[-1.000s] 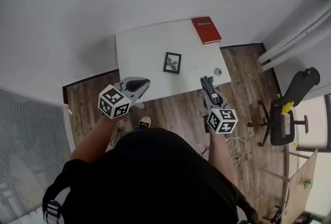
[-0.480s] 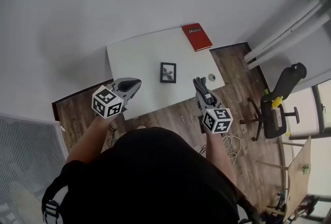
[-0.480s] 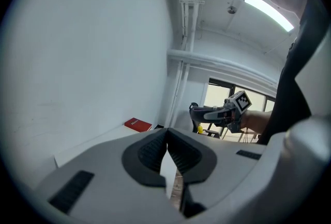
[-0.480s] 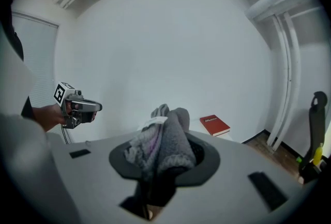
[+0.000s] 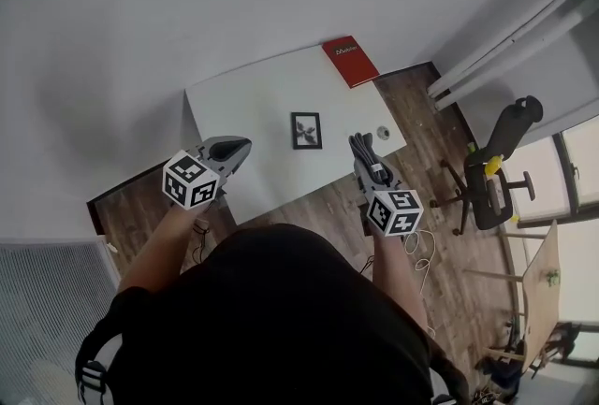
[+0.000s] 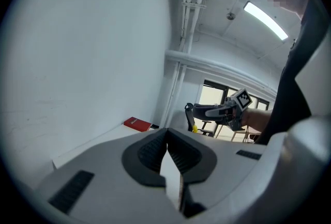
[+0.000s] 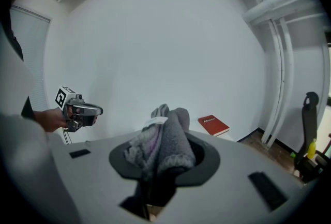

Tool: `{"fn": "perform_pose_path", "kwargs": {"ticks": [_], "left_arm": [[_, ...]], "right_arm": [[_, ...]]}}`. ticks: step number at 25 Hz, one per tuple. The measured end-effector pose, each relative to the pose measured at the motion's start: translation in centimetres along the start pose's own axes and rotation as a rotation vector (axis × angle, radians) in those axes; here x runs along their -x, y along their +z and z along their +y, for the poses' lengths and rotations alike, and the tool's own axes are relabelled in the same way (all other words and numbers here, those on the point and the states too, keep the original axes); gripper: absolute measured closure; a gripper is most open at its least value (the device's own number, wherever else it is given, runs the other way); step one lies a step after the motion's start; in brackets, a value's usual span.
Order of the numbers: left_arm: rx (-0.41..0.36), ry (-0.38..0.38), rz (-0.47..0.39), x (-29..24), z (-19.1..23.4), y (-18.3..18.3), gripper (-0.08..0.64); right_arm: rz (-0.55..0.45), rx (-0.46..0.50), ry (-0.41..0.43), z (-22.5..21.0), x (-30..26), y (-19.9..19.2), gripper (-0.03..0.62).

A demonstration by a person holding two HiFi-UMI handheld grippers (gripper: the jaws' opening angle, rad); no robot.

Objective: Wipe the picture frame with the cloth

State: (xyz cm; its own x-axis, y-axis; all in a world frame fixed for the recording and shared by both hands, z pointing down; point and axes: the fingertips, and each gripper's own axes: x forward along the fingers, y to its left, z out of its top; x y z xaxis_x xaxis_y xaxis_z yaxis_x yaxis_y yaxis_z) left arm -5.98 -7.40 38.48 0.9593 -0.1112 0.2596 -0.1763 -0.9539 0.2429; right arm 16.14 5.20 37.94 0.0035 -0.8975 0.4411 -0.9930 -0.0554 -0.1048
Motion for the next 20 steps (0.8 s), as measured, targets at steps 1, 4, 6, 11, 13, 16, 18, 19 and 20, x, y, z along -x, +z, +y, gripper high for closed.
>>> {"fn": "perform_pose_path", "kwargs": {"ticks": [1,4,6,11,13,16,18,19,20], "left_arm": [[0.004,-0.008,-0.001,0.1,0.5,-0.1,0.549],[0.022,-0.027,0.003,0.5,1.7,-1.0,0.549],[0.027,-0.038,0.007,0.6,1.9,-1.5,0.549],[0.036,-0.048,-0.01,0.8,2.4,-1.7,0.549],[0.05,-0.048,-0.012,1.0,2.7,-2.3,0.549],[0.063,-0.046,0.0,0.8,3.2,-3.1,0.549],[0.058,-0.044,0.01,0.4,3.3,-3.4,0.549],[0.056,-0.043,0.012,0.1,3.3,-3.4,0.549],[0.054,-0.042,0.013,-0.1,3.2,-3.5,0.549]], "right_arm": [[0.003,-0.002,-0.004,0.4,-0.3,0.0,0.485],[0.013,-0.004,-0.011,1.5,-1.0,0.0,0.485],[0.019,-0.004,-0.023,1.8,-0.8,0.0,0.485],[0.03,0.011,-0.049,1.8,-0.4,0.2,0.485],[0.032,0.014,-0.057,1.9,-0.6,0.2,0.485],[0.032,0.014,-0.059,1.8,-1.0,0.6,0.485],[0.035,0.017,-0.053,1.6,-1.3,0.6,0.485],[0.038,0.015,-0.049,1.4,-1.4,0.5,0.485],[0.041,0.011,-0.044,1.1,-1.6,0.3,0.485]]}}
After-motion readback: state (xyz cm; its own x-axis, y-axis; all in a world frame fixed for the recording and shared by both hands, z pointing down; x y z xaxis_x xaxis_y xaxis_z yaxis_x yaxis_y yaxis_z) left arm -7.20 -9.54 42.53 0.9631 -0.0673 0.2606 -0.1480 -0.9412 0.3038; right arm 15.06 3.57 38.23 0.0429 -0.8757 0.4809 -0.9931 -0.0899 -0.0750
